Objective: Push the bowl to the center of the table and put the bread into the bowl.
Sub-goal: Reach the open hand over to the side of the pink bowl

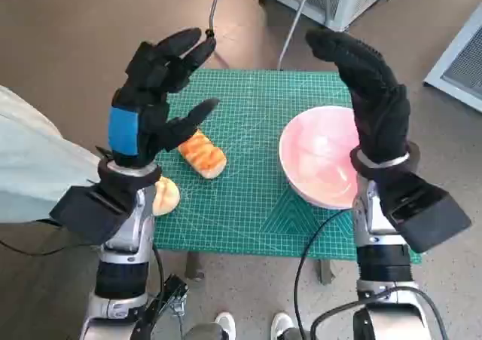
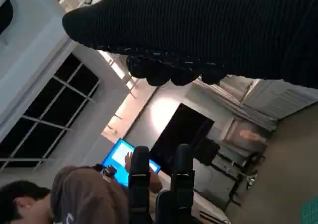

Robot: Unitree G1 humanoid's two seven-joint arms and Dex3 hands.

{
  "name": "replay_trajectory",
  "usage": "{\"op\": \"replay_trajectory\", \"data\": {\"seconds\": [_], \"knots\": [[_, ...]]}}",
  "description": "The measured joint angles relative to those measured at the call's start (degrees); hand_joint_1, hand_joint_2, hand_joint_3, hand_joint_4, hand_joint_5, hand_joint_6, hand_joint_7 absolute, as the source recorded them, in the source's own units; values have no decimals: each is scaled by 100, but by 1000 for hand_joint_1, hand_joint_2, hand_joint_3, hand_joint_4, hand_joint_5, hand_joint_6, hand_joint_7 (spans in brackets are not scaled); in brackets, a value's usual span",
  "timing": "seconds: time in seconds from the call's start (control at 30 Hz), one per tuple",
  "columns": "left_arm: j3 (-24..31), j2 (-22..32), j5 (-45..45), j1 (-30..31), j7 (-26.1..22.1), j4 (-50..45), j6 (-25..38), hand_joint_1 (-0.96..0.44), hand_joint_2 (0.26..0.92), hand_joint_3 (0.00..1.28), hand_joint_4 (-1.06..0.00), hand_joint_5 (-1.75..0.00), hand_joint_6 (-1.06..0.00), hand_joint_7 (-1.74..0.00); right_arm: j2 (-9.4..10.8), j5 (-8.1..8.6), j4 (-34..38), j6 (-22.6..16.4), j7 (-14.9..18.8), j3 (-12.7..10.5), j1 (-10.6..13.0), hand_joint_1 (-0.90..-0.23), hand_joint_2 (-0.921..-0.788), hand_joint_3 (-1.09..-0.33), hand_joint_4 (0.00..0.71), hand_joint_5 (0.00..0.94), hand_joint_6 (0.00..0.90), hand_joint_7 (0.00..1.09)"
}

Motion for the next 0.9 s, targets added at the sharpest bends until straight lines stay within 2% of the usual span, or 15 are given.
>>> {"op": "replay_trajectory", "data": {"seconds": [0.67,0.9], "knots": [[-35,-71,121,-1,57,108,0,-244,921,118,-695,-43,-346,-608,-64,-10,58,-21,0,-18,38,-658,-921,-795,268,6,-1,778],[-42,-122,129,-1,75,108,3,-243,921,118,-690,-39,-334,-601,-185,45,302,-84,73,-162,33,-660,-921,-789,269,6,-1,770]]}}
